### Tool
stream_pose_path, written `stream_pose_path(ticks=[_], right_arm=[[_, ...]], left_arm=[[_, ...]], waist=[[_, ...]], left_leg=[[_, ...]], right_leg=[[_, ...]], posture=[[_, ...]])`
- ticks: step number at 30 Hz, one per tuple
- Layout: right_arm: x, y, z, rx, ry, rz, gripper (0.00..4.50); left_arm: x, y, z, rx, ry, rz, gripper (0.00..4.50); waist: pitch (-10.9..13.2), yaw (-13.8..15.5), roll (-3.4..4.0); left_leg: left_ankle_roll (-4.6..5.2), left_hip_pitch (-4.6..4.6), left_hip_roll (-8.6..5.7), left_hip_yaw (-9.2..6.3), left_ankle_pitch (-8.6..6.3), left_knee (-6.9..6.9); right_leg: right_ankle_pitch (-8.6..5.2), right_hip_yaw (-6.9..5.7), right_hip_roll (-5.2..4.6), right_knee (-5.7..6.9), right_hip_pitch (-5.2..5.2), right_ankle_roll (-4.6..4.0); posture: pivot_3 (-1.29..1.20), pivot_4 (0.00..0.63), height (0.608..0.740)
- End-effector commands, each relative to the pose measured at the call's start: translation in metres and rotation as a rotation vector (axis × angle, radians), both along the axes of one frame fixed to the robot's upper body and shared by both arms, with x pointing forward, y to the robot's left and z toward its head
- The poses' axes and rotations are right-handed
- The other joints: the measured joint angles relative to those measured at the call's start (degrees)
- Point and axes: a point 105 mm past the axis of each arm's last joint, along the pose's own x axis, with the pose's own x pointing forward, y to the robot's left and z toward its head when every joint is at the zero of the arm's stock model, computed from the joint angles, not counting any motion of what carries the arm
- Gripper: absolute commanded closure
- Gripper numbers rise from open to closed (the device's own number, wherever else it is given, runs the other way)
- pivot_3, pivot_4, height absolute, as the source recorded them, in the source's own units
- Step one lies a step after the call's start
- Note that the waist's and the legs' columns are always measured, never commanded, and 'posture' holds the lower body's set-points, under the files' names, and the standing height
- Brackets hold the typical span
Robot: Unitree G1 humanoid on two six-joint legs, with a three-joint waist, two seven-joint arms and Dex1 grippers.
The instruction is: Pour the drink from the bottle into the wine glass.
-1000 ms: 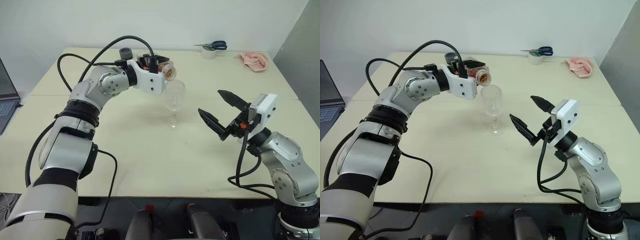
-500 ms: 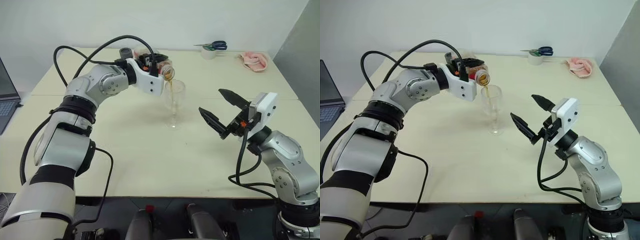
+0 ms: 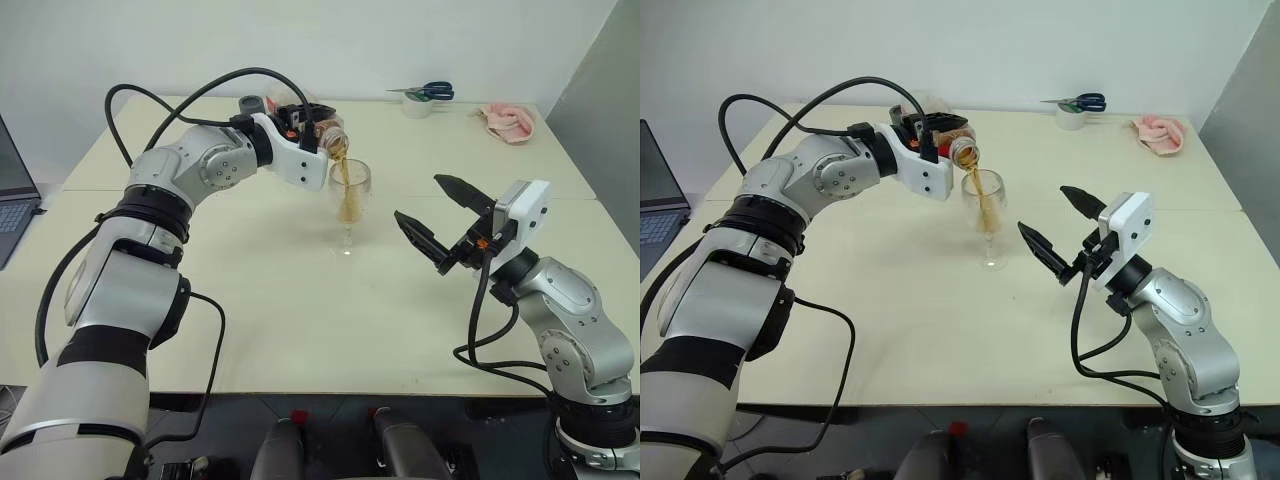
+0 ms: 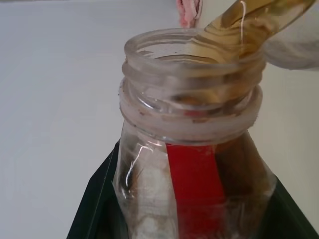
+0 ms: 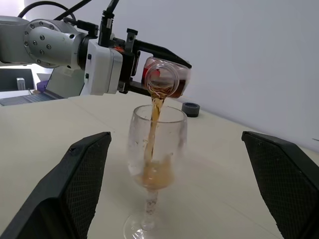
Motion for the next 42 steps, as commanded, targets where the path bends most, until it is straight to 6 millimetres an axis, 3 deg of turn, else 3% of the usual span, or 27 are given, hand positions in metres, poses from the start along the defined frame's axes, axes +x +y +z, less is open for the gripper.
stream_pose_path(ticks=[1, 31, 42], right_arm=[[-0.003, 0.0031, 0.009, -0.002, -0.046, 0.008, 0.0], [-0.0027, 0.0069, 0.01, -0.003, -0.046, 0.023, 0.0], [-0.0004, 0.0072, 0.0125, -0.004, -0.053, 0.025, 0.0]], left_arm=[[-0.0035, 0.0002, 0.0267, -0.011, -0.085, -0.009, 2.7], [-0.0026, -0.0005, 0.0284, 0.0, -0.109, -0.009, 2.7], [-0.0039, -0.0021, 0.0295, -0.262, 0.074, -0.053, 2.7]], waist=[[0.0, 0.0, 0.0], [0.0, 0.0, 0.0], [0.0, 0.0, 0.0]], left_leg=[[0.0, 0.0, 0.0, 0.0, 0.0, 0.0], [0.0, 0.01, 0.0, 0.0, 0.0, 0.03], [0.0, 0.04, -0.01, 0.0, 0.01, 0.06]], right_leg=[[0.0, 0.0, 0.0, 0.0, 0.0, 0.0], [0.01, 0.0, 0.0, 0.06, 0.0, -0.02], [0.02, 0.0, 0.0, 0.16, 0.0, -0.02]], posture=[[0.0, 0.15, 0.74], [0.0, 0.15, 0.74], [0.0, 0.15, 0.74]])
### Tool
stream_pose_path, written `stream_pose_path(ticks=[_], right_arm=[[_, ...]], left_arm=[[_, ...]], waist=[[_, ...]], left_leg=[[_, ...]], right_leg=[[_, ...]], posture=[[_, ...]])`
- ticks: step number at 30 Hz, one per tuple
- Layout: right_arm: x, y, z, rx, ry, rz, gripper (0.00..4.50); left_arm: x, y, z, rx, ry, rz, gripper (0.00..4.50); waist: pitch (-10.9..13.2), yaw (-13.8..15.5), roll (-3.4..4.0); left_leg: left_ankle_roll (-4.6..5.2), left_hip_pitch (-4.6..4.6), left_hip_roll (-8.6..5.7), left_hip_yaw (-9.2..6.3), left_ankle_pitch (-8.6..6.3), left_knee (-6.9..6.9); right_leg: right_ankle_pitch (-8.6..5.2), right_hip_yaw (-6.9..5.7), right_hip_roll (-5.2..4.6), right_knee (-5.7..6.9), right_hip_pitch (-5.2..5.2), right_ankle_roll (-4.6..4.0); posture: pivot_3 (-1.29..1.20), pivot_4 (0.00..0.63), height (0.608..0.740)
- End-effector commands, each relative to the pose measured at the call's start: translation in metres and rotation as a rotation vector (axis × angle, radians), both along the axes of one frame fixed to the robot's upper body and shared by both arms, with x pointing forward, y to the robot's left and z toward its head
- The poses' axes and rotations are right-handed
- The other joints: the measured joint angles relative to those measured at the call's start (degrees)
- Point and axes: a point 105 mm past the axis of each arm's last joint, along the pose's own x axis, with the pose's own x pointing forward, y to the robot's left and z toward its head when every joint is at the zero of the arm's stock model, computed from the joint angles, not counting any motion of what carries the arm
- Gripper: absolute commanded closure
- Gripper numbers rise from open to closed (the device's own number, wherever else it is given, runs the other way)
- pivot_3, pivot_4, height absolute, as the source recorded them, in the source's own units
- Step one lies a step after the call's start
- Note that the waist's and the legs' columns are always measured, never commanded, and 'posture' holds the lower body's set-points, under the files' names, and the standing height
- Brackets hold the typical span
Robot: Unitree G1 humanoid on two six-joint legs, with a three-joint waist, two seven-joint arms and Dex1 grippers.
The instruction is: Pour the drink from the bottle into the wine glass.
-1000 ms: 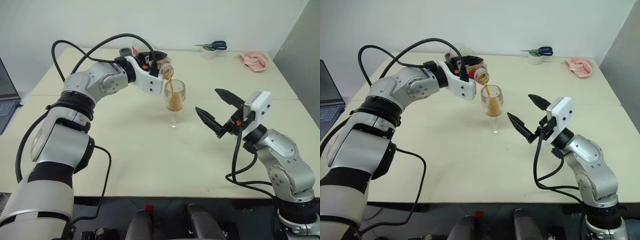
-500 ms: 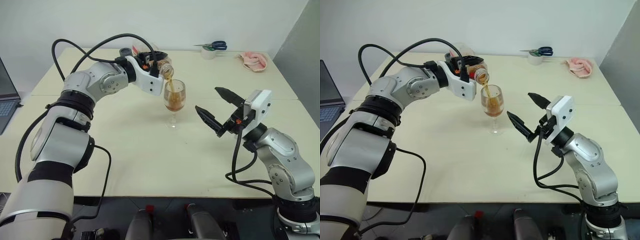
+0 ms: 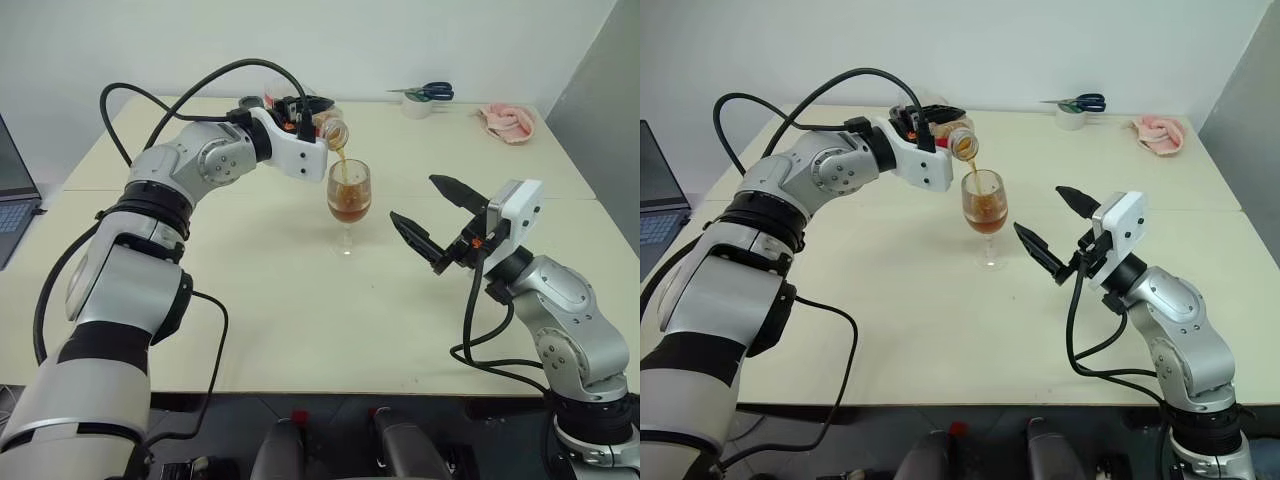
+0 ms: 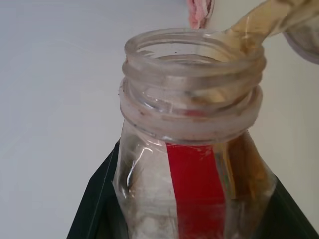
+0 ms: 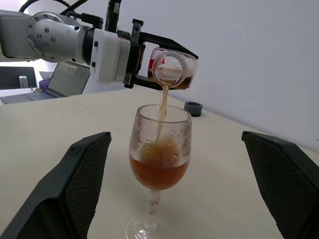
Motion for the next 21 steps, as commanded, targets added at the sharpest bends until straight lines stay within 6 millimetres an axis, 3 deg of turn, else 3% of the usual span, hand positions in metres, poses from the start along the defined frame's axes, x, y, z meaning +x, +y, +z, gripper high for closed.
stream_pose_path(ticks=[1, 5, 9, 12, 15, 18, 21], right_arm=[[-0.003, 0.003, 0.015, 0.006, -0.059, 0.018, 0.0], [-0.001, 0.003, 0.026, 0.012, -0.049, 0.044, 0.0], [0.001, 0.005, 0.034, -0.04, 0.037, 0.097, 0.0], [0.006, 0.011, 0.046, -0.118, 0.115, 0.137, 0.0], [0.005, 0.029, 0.053, -0.2, 0.184, 0.211, 0.0], [0.003, 0.049, 0.055, -0.287, 0.225, 0.277, 0.0], [0.007, 0.065, 0.049, -0.334, 0.268, 0.292, 0.0]], left_arm=[[-0.006, -0.002, 0.021, -0.196, 0.048, -0.053, 2.7], [-0.004, 0.009, 0.021, -0.432, 0.213, -0.07, 2.71], [0.001, 0.041, 0.018, -0.723, 0.377, -0.033, 2.71], [0.005, 0.09, -0.001, -1.023, 0.485, 0.097, 2.71], [0.001, 0.121, -0.022, -1.232, 0.542, 0.201, 2.72], [-0.006, 0.144, -0.042, -1.397, 0.582, 0.284, 2.72], [-0.015, 0.155, -0.056, -1.442, 0.564, 0.34, 2.72]], waist=[[0.0, 0.0, 0.0], [0.0, -0.2, 0.0], [0.0, -0.6, 0.0], [0.0, -1.3, 0.01], [0.0, -1.8, 0.02], [0.0, -1.7, 0.01], [0.0, -1.5, -0.03]], left_leg=[[0.0, 0.01, -0.01, 0.0, 0.0, 0.01], [0.0, 0.18, -0.03, 0.08, 0.0, 0.01], [0.0, 0.29, -0.02, 0.16, 0.0, 0.0], [0.0, 0.36, 0.0, 0.16, 0.0, 0.0], [0.01, 0.42, 0.04, 0.08, 0.0, -0.01], [0.01, 0.37, 0.06, -0.07, 0.0, 0.0], [0.0, 0.3, 0.03, -0.13, 0.0, 0.03]], right_leg=[[0.0, 0.01, 0.0, 0.03, 0.0, 0.0], [0.0, 0.08, -0.01, 0.28, 0.01, 0.0], [-0.01, 0.18, -0.01, 0.5, 0.01, -0.02], [-0.04, 0.22, -0.01, 0.64, 0.0, -0.07], [-0.08, 0.15, 0.0, 0.7, 0.01, -0.13], [-0.1, -0.01, 0.02, 0.7, 0.0, -0.17], [-0.1, -0.13, -0.03, 0.67, 0.01, -0.17]], posture=[[0.0, 0.15, 0.74], [0.0, 0.15, 0.74], [0.0, 0.15, 0.74], [0.0, 0.15, 0.74], [0.0, 0.15, 0.74], [0.0, 0.15, 0.74], [0.0, 0.15, 0.74]])
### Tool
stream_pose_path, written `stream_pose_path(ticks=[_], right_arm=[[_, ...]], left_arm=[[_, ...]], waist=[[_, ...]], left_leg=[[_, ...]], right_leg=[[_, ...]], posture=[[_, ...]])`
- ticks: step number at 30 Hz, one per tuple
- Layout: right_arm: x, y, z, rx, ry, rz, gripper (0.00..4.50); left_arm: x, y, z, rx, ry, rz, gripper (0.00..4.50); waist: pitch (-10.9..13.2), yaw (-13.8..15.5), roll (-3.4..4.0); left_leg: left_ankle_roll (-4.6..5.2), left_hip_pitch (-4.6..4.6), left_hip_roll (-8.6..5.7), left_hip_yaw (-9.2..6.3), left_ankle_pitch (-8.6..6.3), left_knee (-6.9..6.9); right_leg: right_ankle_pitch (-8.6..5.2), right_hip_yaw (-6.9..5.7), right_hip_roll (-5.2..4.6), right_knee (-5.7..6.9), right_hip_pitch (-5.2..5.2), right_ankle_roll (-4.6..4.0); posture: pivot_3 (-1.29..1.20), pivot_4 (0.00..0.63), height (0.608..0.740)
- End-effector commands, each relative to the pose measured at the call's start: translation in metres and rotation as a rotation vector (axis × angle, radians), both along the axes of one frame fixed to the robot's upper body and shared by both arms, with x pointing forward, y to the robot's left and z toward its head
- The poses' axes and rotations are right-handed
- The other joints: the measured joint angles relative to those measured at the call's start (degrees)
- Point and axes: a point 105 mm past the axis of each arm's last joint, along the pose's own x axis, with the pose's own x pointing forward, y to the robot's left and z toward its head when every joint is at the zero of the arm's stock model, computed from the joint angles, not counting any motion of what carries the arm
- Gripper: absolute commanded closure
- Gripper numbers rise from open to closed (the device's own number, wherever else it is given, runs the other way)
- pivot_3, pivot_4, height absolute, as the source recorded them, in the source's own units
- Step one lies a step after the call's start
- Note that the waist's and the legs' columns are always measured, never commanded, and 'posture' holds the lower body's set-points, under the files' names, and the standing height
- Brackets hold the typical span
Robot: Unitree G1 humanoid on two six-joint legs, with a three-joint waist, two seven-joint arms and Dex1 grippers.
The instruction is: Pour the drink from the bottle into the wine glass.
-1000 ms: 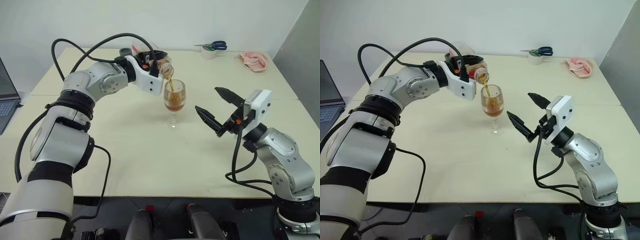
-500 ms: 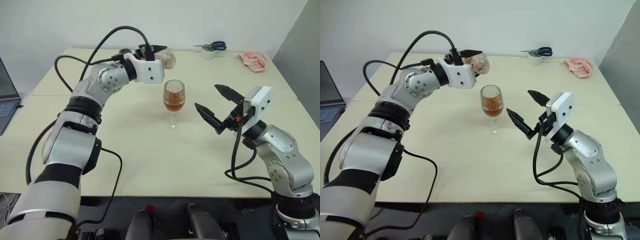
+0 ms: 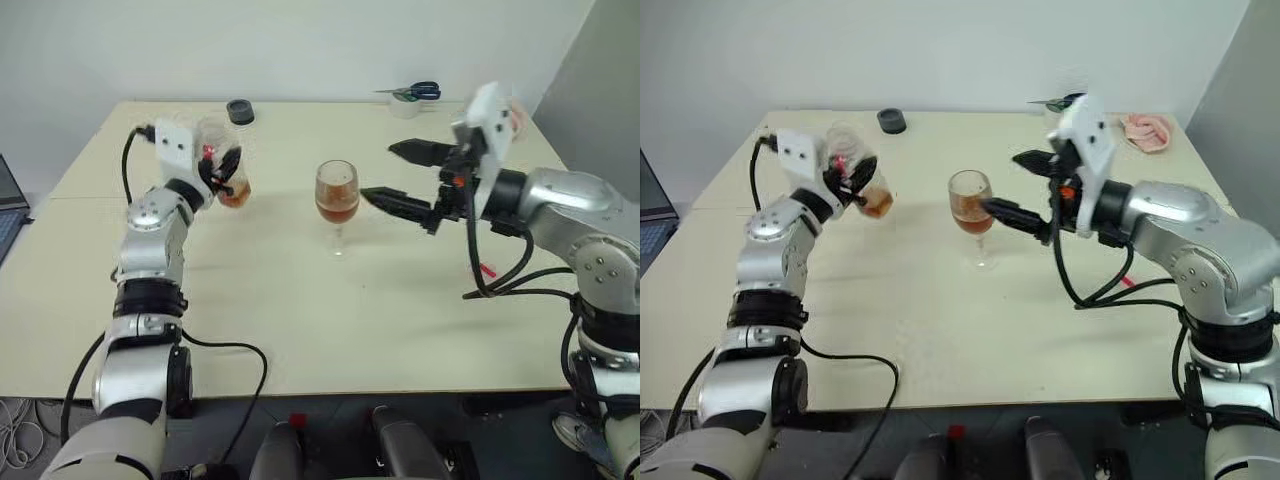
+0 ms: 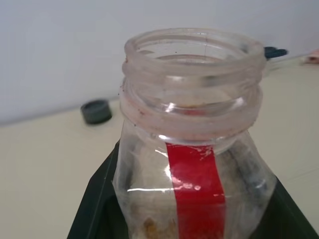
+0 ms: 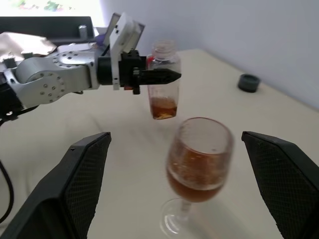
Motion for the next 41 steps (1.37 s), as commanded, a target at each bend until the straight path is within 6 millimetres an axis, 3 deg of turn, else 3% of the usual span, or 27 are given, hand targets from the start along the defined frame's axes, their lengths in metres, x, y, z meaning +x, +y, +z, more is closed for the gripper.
stream_pose_path(ticks=[1, 7, 8, 14, 15, 19, 23, 29, 30, 32, 35, 38, 41], right_arm=[[0.001, 0.013, -0.004, -0.048, 0.02, 0.028, 0.0], [0.006, 0.021, -0.008, -0.074, 0.001, 0.05, 0.0], [0.006, 0.022, -0.008, -0.074, 0.0, 0.055, 0.0], [0.008, 0.025, -0.011, -0.087, -0.008, 0.066, 0.0], [0.009, 0.025, -0.011, -0.089, -0.011, 0.065, 0.0], [0.011, 0.023, -0.011, -0.094, -0.023, 0.062, 0.0], [0.01, 0.011, -0.006, -0.099, -0.047, 0.06, 0.0], [0.005, -0.02, 0.003, -0.052, -0.057, 0.067, 0.0], [0.004, -0.026, 0.003, -0.049, -0.052, 0.065, 0.0], [0.007, -0.052, -0.005, -0.055, 0.014, 0.026, 0.0], [0.011, -0.079, -0.008, -0.052, 0.048, -0.006, 0.0], [0.007, -0.091, -0.01, -0.05, 0.059, 0.02, 0.0], [0.006, -0.092, -0.013, -0.056, 0.061, 0.027, 0.0]], left_arm=[[-0.012, 0.008, 0.02, -0.036, -0.082, 0.042, 2.72], [-0.021, 0.017, 0.002, -0.067, -0.065, 0.098, 2.72], [-0.021, 0.018, 0.0, -0.075, -0.062, 0.107, 1.99], [-0.025, 0.021, -0.007, -0.089, -0.054, 0.128, 0.15], [-0.026, 0.021, -0.008, -0.09, -0.049, 0.132, 0.03], [-0.035, 0.026, -0.005, -0.073, -0.049, 0.13, 0.03], [-0.077, 0.04, 0.008, -0.017, -0.05, 0.061, 0.03], [-0.127, 0.039, 0.041, 0.096, -0.03, -0.211, 0.03], [-0.133, 0.035, 0.046, 0.098, -0.018, -0.27, 0.03], [-0.148, 0.005, 0.057, 0.178, 0.04, -0.501, 0.03], [-0.16, -0.027, 0.069, 0.264, 0.073, -0.709, 0.03], [-0.156, -0.035, 0.082, 0.291, 0.043, -0.749, 0.03], [-0.154, -0.035, 0.082, 0.281, 0.054, -0.77, 0.03]], waist=[[0.0, 0.3, -0.03], [0.0, 1.7, -0.05], [0.0, 1.7, -0.05], [0.0, 1.6, -0.05], [0.0, 1.6, -0.05], [0.0, 1.5, -0.05], [0.0, 0.9, -0.06], [0.0, 1.1, -0.08], [0.0, 1.3, -0.09], [0.0, 1.8, -0.12], [0.0, 2.1, -0.08], [0.0, 1.8, -0.05], [0.0, 1.2, -0.04]], left_leg=[[0.0, -0.01, -0.01, 0.0, 0.0, 0.0], [-0.01, -0.03, -0.11, 0.02, 0.0, 0.03], [-0.01, -0.03, -0.12, 0.02, 0.0, 0.03], [-0.01, -0.02, -0.1, 0.03, 0.0, 0.01], [-0.01, -0.02, -0.1, 0.03, 0.0, 0.0], [-0.01, 0.0, -0.08, 0.03, 0.0, -0.01], [-0.01, 0.0, -0.05, 0.04, 0.0, -0.04], [-0.01, 0.05, -0.02, 0.02, 0.0, -0.09], [-0.01, 0.04, -0.01, 0.02, 0.0, -0.09], [-0.01, 0.01, -0.01, 0.03, -0.01, -0.08], [-0.01, 0.03, -0.04, 0.08, -0.01, -0.1], [0.0, 0.07, -0.01, 0.17, -0.01, -0.13], [0.01, 0.12, 0.07, 0.19, -0.02, -0.18]], right_leg=[[0.0, -0.01, -0.03, -0.01, 0.0, 0.0], [0.0, -0.04, -0.19, -0.06, 0.02, 0.0], [0.0, -0.04, -0.2, -0.07, 0.03, 0.0], [0.0, -0.05, -0.19, -0.06, 0.02, 0.0], [0.0, -0.05, -0.19, -0.06, 0.02, 0.0], [0.0, -0.05, -0.18, -0.06, 0.02, 0.0], [0.0, -0.03, -0.17, -0.07, 0.0, 0.0], [-0.2, -0.08, -0.1, -0.09, 0.02, 0.16], [-0.22, -0.1, -0.09, -0.12, 0.03, 0.19], [-0.24, -0.12, -0.09, -0.3, 0.08, 0.21], [-0.23, -0.11, -0.16, -0.72, 0.28, 0.24], [-0.19, -0.05, -0.15, -0.9, 0.34, 0.31], [-0.19, 0.01, -0.05, -0.88, 0.32, 0.3]], posture=[[0.0, 0.15, 0.74], [0.0, 0.15, 0.74], [0.0, 0.15, 0.74], [0.0, 0.15, 0.74], [0.0, 0.15, 0.74], [0.0, 0.15, 0.74], [0.0, 0.15, 0.74], [0.0, 0.15, 0.74], [0.0, 0.15, 0.74], [0.0, 0.15, 0.74], [0.0, 0.15, 0.74], [0.0, 0.15, 0.74], [0.0, 0.15, 0.74]])
